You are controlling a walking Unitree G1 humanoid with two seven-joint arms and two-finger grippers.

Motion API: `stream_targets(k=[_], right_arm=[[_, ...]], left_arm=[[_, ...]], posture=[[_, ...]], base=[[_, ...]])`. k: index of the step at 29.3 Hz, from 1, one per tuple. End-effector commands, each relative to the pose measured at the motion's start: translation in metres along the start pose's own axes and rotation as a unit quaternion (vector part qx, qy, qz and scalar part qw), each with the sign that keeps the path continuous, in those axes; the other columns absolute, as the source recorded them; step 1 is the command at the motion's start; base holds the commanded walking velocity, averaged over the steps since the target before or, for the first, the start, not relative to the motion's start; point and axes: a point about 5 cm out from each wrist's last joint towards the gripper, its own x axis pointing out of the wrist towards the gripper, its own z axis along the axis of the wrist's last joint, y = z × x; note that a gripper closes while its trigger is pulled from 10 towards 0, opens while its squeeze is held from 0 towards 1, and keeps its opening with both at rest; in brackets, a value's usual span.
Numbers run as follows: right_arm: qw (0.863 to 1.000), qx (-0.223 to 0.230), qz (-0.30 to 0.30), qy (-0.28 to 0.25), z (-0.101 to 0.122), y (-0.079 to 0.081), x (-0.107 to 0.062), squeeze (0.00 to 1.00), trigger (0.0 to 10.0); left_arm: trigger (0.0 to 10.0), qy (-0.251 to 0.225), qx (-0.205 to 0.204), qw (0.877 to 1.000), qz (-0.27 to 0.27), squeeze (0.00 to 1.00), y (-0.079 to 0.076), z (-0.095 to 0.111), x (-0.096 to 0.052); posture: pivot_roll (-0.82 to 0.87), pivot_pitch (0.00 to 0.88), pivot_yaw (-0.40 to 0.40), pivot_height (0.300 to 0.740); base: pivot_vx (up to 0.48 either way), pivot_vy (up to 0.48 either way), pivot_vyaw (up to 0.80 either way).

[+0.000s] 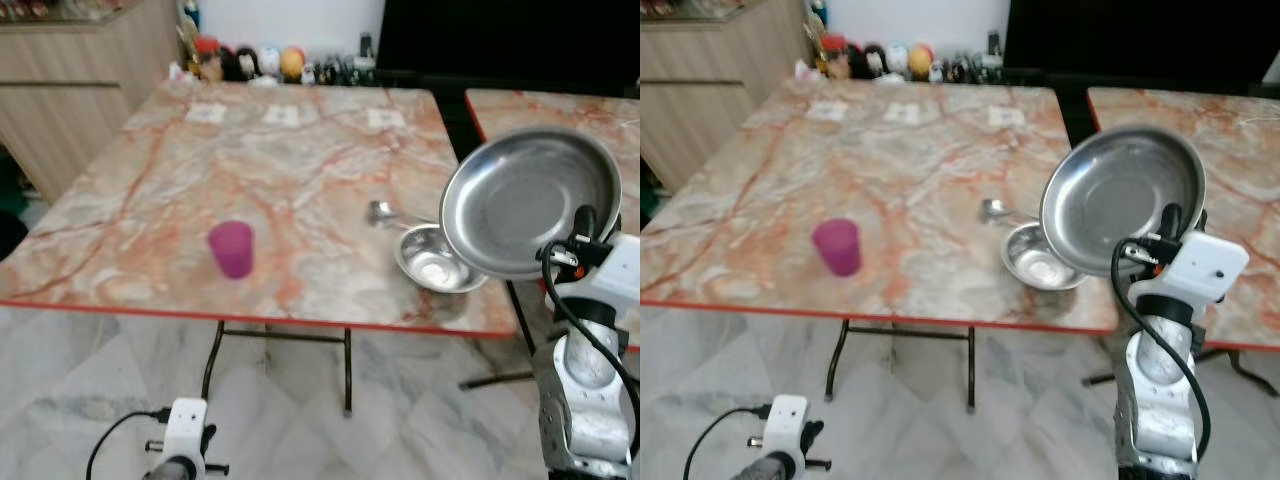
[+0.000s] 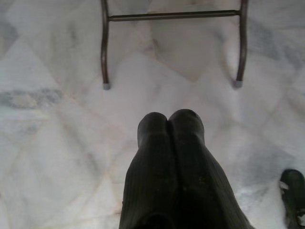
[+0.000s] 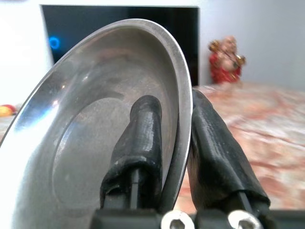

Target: Setting the table

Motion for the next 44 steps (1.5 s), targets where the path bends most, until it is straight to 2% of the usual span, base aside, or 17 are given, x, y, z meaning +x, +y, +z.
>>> stream_targets(k=[1, 23, 28, 30, 37, 44], right_arm=[[1.000, 0.004, -0.015, -0.008, 0.004, -0.006, 0.002, 0.00, 10.0], [0.999, 0.021, -0.046, 0.020, -0.008, -0.011, 0.004, 0.00, 10.0], [0.998, 0.019, -0.055, 0.025, -0.011, -0.015, 0.004, 0.00, 10.0], [0.996, 0.023, -0.074, 0.035, -0.015, -0.021, 0.005, 0.00, 10.0], [0.989, 0.044, -0.128, 0.058, -0.025, -0.036, 0.005, 0.00, 10.0], [0.984, 0.052, -0.157, 0.069, -0.028, -0.042, 0.003, 0.00, 10.0]], left_arm=[[10.0, 0.007, -0.001, 1.000, -0.008, 0.00, -0.005, -0.003, 0.000], [10.0, 0.006, 0.010, 1.000, -0.011, 0.00, -0.002, -0.002, 0.000], [10.0, 0.007, 0.011, 1.000, -0.012, 0.00, -0.001, -0.002, -0.001], [10.0, 0.008, 0.013, 1.000, -0.012, 0.00, -0.001, -0.003, -0.001], [10.0, 0.011, 0.010, 1.000, -0.012, 0.00, -0.001, -0.004, -0.001], [10.0, 0.013, 0.007, 1.000, -0.013, 0.00, 0.000, -0.006, -0.002]], posture=[[-0.05, 0.057, 0.005, 0.740], [-0.05, 0.033, 0.024, 0.740], [-0.06, 0.029, 0.026, 0.740], [-0.05, 0.022, 0.027, 0.740], [-0.05, 0.028, 0.029, 0.740], [-0.05, 0.049, 0.028, 0.740]], base=[[0.000, -0.472, 0.00], [0.000, -0.472, 0.00], [0.000, -0.472, 0.00], [0.000, -0.349, 0.00], [0.000, 0.000, 0.00], [0.000, 0.000, 0.00]])
